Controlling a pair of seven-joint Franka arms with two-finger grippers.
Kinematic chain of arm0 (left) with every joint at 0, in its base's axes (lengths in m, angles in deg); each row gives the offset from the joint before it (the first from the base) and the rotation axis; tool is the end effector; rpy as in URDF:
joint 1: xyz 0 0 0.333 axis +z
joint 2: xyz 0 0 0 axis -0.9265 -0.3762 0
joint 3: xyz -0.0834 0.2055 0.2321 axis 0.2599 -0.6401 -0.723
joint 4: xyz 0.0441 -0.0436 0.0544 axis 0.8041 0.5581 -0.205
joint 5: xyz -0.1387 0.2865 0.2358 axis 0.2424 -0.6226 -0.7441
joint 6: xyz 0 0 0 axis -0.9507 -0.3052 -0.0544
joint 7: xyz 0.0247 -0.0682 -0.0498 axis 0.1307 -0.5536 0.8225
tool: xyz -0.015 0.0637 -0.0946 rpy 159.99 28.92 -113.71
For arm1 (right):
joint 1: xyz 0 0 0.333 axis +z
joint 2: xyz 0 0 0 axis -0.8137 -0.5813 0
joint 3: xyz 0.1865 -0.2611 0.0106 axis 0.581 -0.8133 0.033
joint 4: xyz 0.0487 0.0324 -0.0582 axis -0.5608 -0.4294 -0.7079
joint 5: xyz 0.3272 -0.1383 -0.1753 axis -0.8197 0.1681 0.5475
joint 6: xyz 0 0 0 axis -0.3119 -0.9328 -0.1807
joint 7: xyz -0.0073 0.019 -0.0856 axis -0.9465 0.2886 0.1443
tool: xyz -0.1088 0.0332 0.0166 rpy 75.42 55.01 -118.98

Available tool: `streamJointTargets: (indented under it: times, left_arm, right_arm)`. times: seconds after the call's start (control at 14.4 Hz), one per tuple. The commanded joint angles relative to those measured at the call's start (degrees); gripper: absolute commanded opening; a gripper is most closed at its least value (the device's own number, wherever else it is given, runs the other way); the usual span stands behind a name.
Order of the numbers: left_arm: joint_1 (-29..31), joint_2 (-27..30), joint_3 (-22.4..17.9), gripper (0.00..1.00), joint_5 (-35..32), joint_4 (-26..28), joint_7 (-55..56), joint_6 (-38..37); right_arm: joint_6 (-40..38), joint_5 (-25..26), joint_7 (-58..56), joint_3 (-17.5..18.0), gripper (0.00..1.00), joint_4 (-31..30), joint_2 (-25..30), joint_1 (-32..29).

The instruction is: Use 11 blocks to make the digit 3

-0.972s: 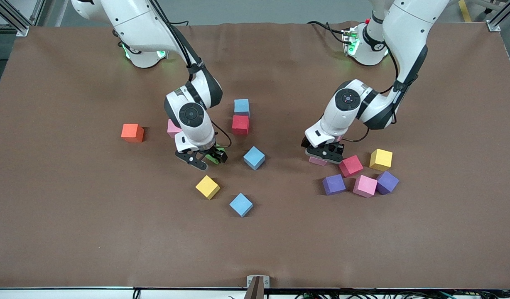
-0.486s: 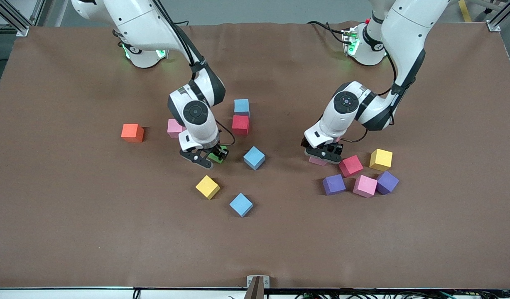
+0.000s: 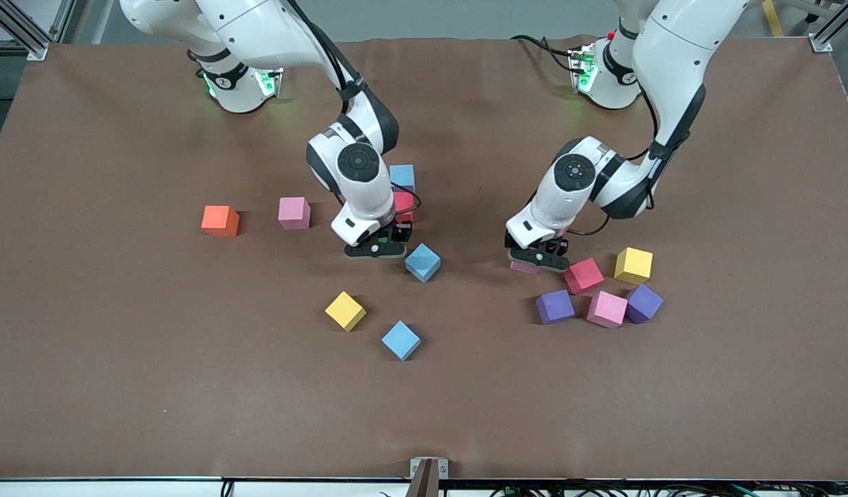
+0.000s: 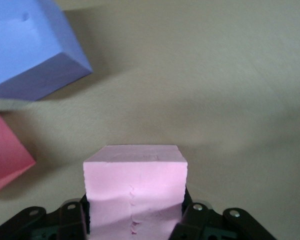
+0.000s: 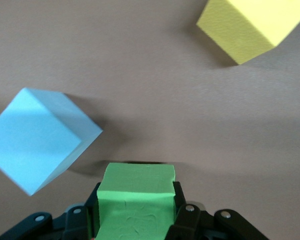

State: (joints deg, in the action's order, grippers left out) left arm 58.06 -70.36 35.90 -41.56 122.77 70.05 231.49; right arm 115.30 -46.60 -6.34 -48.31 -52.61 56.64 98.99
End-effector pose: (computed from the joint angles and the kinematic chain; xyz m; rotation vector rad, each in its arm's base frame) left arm 0.4986 -0.2849 0.1881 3.0808 -0.2783 0.1523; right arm 0.4900 0.4338 0.2239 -3.1153 -0.0696 -0.0805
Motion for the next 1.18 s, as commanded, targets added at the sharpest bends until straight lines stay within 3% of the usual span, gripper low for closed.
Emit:
streamJointTargets:
  times: [0.0, 0.28, 0.69, 1.11]
  left_arm:
    - [-0.79, 0.82, 0.18, 0.41, -1.98, -0.18, 8.77, -0.43]
    - [-0.88, 1.87, 0.35, 0.41, -1.98, 0.08, 17.28, -0.95]
    - [-0.71, 2.66, 3.33, 0.41, -1.9, -0.36, 53.73, -0.96]
    - [-0.71, 4.07, 7.03, 0.41, -1.89, -0.19, 75.74, -1.13]
  right_arm:
    - [-0.51, -0.02, -0.85, -0.12, 0.01, 0.03, 0.27, 0.55]
    - [-0.33, -0.37, 0.38, -0.12, 0.01, 0.02, 0.1, 1.08]
    - [-0.51, -0.55, 3.37, -0.12, 0.02, 1.78, -2.45, 2.31]
    - [-0.59, -0.64, 4.87, -0.12, 0.02, 2.84, -3.51, 2.84]
